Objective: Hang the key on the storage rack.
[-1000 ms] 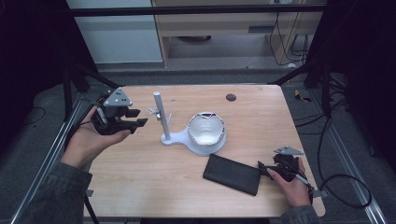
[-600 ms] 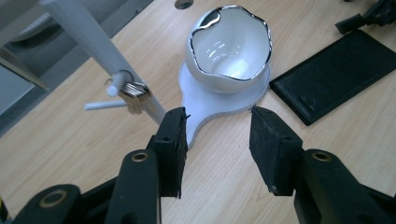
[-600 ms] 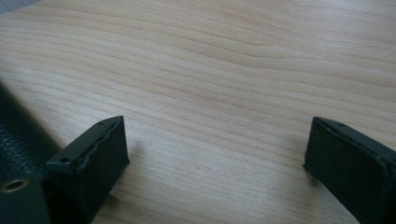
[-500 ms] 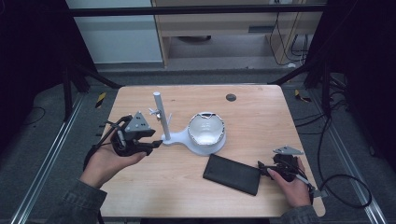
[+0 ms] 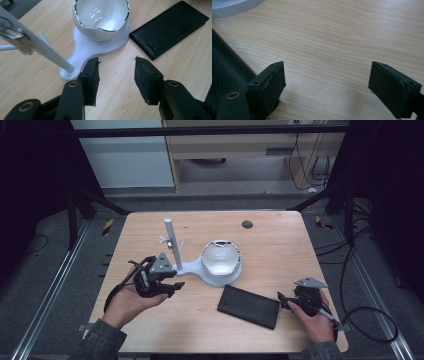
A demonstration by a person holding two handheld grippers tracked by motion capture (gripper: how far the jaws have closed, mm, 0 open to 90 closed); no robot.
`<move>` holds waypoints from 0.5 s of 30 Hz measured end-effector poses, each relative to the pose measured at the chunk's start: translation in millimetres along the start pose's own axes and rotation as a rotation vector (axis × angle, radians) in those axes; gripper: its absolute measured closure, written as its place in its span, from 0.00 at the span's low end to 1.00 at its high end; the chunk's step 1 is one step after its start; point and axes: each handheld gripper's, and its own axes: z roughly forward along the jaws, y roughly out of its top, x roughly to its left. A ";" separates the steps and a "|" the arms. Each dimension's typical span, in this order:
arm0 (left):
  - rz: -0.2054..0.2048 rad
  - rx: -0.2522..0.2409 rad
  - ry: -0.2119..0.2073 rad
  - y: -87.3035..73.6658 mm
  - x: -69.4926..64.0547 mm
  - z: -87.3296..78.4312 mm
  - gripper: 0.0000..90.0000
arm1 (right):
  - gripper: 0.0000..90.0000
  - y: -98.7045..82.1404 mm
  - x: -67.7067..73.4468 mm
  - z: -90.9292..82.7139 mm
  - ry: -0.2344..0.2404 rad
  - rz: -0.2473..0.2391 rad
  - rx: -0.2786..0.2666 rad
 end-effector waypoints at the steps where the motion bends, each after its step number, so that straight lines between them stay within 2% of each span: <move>1: 0.003 0.001 -0.005 -0.5 -2.5 3.5 0.60 | 0.16 -0.1 -0.1 -0.5 -0.002 -0.005 -0.004; 9: 0.000 -0.018 -0.050 -2.0 -16.4 29.4 0.61 | 0.23 0.4 5.4 -11.9 0.021 -0.001 -0.037; 15: 0.030 0.007 -0.096 -2.3 -31.3 56.7 0.62 | 0.26 -0.1 12.1 -21.9 0.029 -0.032 -0.076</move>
